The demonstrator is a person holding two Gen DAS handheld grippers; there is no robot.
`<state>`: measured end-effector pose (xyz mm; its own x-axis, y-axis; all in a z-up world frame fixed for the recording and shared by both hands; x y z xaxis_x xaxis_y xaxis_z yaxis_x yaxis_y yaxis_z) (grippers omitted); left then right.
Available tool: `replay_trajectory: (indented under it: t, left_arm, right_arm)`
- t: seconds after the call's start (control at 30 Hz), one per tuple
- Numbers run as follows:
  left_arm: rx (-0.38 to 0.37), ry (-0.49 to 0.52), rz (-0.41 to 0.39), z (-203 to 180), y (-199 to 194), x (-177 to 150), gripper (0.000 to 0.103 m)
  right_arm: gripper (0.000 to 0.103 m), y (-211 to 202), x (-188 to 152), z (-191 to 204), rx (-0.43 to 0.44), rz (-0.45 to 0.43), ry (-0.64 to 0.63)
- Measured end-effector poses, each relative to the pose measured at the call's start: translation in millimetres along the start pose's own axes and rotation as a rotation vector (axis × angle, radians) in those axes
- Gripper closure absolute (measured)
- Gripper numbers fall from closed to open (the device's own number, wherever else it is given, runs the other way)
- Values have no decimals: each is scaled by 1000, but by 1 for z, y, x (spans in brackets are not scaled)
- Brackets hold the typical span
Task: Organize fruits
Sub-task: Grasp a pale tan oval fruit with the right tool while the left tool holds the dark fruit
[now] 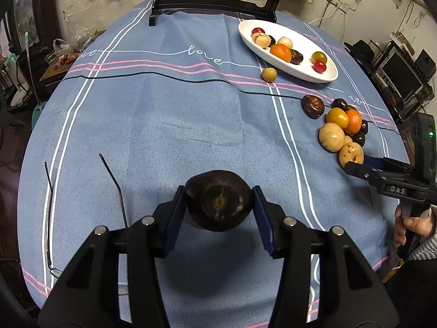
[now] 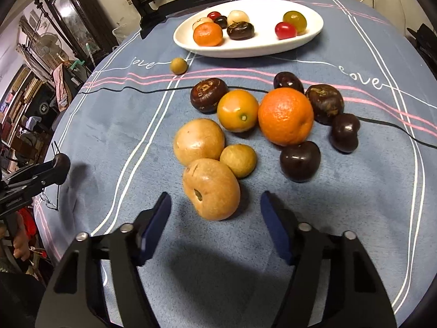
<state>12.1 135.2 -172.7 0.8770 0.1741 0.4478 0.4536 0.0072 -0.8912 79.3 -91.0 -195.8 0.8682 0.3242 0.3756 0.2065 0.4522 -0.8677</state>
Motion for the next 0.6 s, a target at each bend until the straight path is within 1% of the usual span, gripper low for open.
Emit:
replay_trajectory:
  t: [0.03,0.07,0.1,0.17,0.2,0.27,0.43,0.5,0.6]
  left_arm:
    - [0,3,1,-1,0,0,54]
    - [-2,8,2,-3,0,-1,54]
    - [-3,11,3,-4,1,0,54]
    - [-10,19,7,-9,2,1,54]
    - [-14,26,8,-12,4,2,54]
    - [-25,38,12,-18,6,5,54]
    - [-70,77,26,-43,17,12,54]
    - [-90,95,32,-55,23,15,54]
    - [-116,133,37,-75,30,20,53]
  right_arm:
    - [48,-1,0,0,-1,-5,-3]
    - [61,-1,0,1,17,-6,-2]
    - [64,-2,0,3,24,-5,-4]
    - [68,-4,-1,5,19,-7,-23]
    - [72,-6,-1,5,30,-12,-20]
    - [74,-11,-1,3,40,-23,-11]
    - [75,-29,-6,-9,23,-49,6]
    - [81,-36,-9,-14,15,-55,3]
    - [84,-43,-11,-18,0,-60,-9]
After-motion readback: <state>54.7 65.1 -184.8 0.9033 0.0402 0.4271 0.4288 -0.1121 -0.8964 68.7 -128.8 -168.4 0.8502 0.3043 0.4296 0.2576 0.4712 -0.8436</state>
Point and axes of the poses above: each gripper's, at about its wrist camera, not at the fingertips, and y roughly the way its jaws point, z to its left, x to its top, the point moved 10 cm from there along y, roughly the way its jaws point, and after that the axes turned 5 degrees about x, right-handed, at the moved point
